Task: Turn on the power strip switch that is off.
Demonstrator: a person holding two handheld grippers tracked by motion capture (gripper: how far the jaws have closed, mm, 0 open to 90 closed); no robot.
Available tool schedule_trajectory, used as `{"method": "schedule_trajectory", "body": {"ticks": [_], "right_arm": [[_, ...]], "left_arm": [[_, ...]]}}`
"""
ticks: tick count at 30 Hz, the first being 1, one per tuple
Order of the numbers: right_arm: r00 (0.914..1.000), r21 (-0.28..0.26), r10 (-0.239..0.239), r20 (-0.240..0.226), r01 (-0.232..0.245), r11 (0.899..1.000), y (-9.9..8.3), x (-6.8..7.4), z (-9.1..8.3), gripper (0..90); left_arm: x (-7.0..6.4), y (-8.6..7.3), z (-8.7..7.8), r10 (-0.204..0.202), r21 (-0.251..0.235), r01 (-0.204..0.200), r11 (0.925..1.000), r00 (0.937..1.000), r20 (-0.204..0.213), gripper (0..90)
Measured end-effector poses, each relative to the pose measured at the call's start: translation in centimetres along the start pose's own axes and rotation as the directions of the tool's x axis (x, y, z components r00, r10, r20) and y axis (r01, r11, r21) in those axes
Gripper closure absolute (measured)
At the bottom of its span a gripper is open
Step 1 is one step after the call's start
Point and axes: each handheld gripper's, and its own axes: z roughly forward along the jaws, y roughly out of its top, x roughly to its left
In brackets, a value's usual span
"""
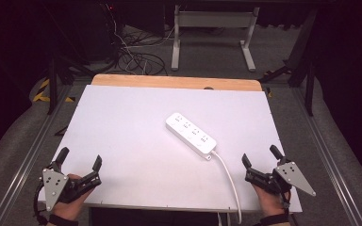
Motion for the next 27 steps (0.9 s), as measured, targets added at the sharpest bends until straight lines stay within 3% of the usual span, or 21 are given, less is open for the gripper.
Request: {"method": "schedule_trajectory", "body": {"ticks": [18, 22, 23, 24, 27], "right_arm": [[0.9999, 0.005, 0.009, 0.005, -0.009, 1.000, 0.1, -0.2, -0.2, 4.6], [1.0000, 0.018, 0.004, -0.002, -0.004, 1.000, 0.6, -0.5, -0.8, 17.4], [0.9999, 0.019, 0.001, -0.010, -0.001, 1.000, 0.6, -0.5, -0.9, 28.0], [0.9996, 0.018, -0.012, -0.025, 0.013, 1.000, 0.7, -0.5, -1.1, 44.6], [0.9976, 0.002, -0.063, -0.031, 0.063, 0.998, 1.1, -0.3, -1.7, 74.8]], "left_arm": [[-0.1, 0.0, 0.0, -0.003, 0.002, 0.003, 1.0000, 1.0000, 0.004, 2.0], [0.0, 0.0, 0.1, -0.001, 0.003, 0.001, 1.0000, 1.0000, 0.007, 2.0], [0.0, 0.0, 0.1, 0.000, 0.003, 0.000, 1.0000, 1.0000, 0.006, 2.0], [0.0, 0.0, 0.1, 0.000, 0.002, 0.000, 1.0000, 1.0000, 0.005, 2.0], [0.0, 0.1, 0.0, -0.002, 0.004, 0.002, 1.0000, 1.0000, 0.006, 2.1]]}}
